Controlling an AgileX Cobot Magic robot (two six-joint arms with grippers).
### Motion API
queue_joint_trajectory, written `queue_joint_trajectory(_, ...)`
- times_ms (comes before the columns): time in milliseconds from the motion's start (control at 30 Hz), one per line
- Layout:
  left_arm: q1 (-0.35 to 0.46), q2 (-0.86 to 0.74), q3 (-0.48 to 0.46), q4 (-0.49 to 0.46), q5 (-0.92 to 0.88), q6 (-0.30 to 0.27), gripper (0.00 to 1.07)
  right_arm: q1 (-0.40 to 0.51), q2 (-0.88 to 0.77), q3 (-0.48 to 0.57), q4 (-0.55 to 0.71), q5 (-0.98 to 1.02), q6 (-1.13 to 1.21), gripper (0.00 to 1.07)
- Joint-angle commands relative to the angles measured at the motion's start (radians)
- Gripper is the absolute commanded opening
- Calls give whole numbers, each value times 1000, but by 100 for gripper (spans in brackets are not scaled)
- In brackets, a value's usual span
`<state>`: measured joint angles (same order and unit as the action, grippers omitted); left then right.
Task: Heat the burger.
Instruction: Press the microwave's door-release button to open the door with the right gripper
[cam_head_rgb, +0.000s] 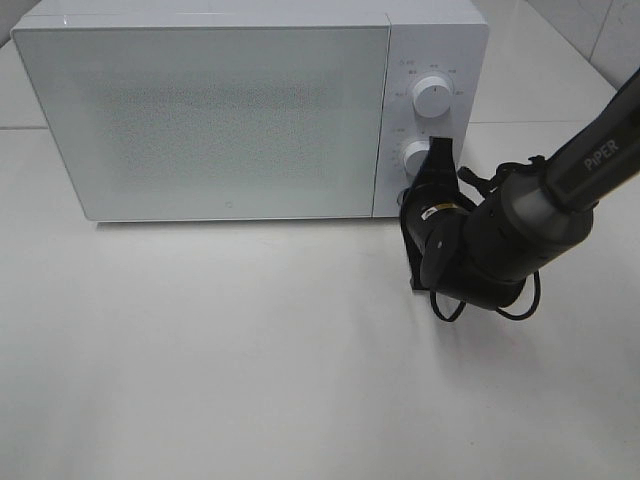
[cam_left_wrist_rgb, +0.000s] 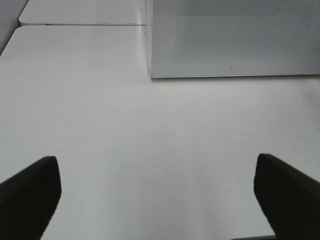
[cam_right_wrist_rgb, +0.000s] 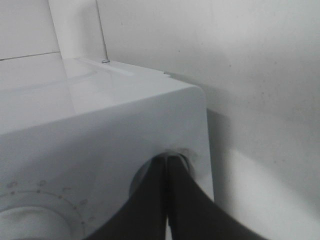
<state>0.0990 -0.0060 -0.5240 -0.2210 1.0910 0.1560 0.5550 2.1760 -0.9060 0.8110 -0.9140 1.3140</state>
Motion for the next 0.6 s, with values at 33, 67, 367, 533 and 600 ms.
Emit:
queue_joint_trajectory(33, -3, -15, 3, -7, -13, -1, 98, -7, -8, -50, -35, -87, -13, 0)
queue_joint_trajectory(67, -3, -15, 3, -7, -13, -1, 98, -7, -8, -57, -35, -94, -19, 0)
queue_joint_trajectory(367, -3, -15, 3, -7, -13, -1, 98, -41, 18, -140, -40, -190, -50, 0)
queue_joint_trajectory(533, -3, -15, 3, -7, -13, -1, 98, -50, 58, -185, -41, -260, -52, 0)
queue_joint_trajectory(600, -3, -15, 3, -7, -13, -1, 98, -50, 59, -188, -43, -269, -52, 0)
